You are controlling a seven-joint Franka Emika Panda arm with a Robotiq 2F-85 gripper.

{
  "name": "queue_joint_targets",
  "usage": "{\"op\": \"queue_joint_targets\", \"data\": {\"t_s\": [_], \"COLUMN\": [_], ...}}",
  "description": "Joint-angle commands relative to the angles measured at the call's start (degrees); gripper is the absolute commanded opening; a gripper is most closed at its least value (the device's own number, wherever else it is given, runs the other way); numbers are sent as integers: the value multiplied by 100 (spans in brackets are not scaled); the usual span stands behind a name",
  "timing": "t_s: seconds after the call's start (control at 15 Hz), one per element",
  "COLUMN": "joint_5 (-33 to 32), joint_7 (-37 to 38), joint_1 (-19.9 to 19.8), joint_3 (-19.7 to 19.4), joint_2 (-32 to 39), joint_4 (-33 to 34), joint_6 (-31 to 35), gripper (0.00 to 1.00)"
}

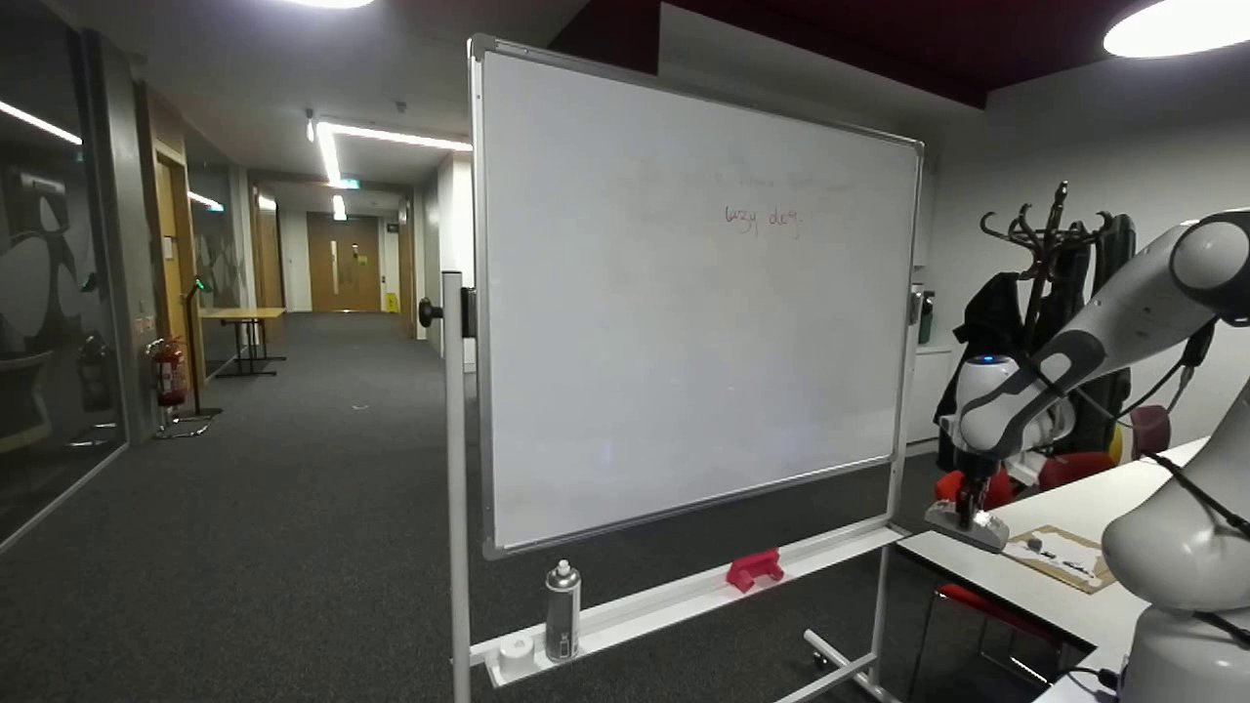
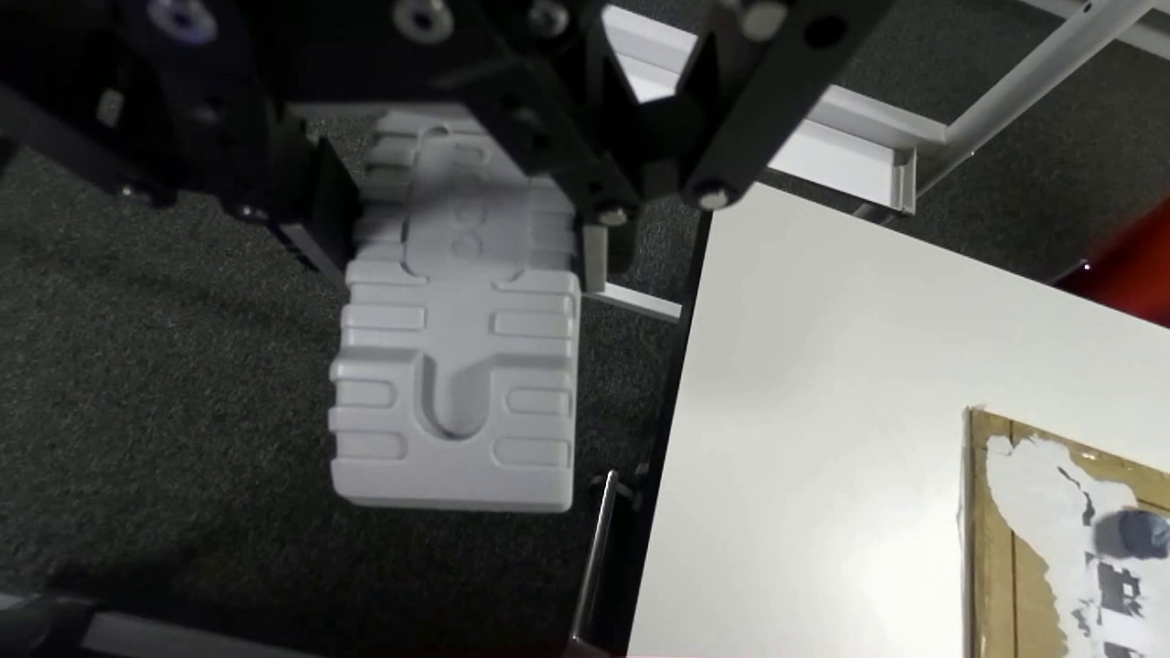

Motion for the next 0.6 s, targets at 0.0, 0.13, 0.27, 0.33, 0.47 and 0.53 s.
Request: {"op": "queue_joint_targets", "data": {"t_s": [0.0,0.13,0.27,0.33,0.47,0.53], "joint_5": [-58,-50,-47,-47,-46,-46], "joint_7": [42,34,30,30,29,29], "joint_1": [144,144,139,139,144,146], "joint_3": [-144,-174,-204,-206,-206,-205], "joint_2": [-19,10,47,54,59,59], "joint_4": [5,7,7,7,7,7], "joint_6": [-25,-35,-31,-31,-31,-31], "gripper": [59,59,59,59,59,59]}}
